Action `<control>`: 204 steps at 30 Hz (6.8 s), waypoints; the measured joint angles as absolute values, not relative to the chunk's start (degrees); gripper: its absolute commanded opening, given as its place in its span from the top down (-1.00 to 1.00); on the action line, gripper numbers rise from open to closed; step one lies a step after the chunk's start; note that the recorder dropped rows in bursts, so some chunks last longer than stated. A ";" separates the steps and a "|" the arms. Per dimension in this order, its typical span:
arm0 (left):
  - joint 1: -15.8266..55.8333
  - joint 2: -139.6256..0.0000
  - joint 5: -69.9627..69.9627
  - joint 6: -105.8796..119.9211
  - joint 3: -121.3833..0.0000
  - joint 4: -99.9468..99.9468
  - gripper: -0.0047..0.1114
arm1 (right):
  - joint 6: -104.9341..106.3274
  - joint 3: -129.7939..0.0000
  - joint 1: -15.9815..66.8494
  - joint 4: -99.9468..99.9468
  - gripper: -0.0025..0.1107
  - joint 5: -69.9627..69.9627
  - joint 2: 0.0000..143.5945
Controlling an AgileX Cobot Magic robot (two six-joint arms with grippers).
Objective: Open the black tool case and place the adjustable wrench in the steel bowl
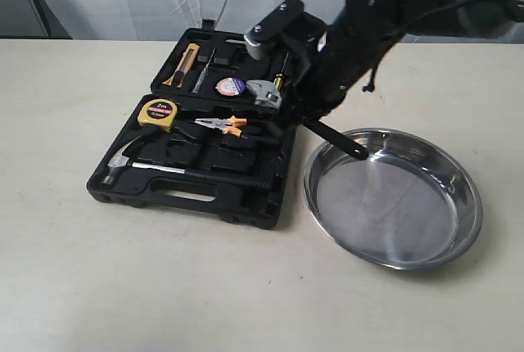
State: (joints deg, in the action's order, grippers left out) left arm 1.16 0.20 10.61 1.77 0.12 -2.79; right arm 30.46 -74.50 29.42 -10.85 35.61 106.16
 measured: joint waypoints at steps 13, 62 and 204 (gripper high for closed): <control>1.16 0.20 10.61 1.77 0.12 -2.79 0.91 | 25.67 -52.11 20.67 -11.06 0.97 25.25 97.77; 1.16 0.20 10.61 1.77 0.12 -2.79 0.91 | 16.80 -48.78 20.25 -11.29 0.96 23.95 91.77; 1.16 0.20 10.61 1.77 0.12 -2.79 0.91 | 5.17 -0.28 -1.89 -1.03 0.96 19.98 0.34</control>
State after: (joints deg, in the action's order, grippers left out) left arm 1.16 0.20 10.61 1.77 0.12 -2.79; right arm 5.17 -0.28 -1.89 -1.03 19.98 0.34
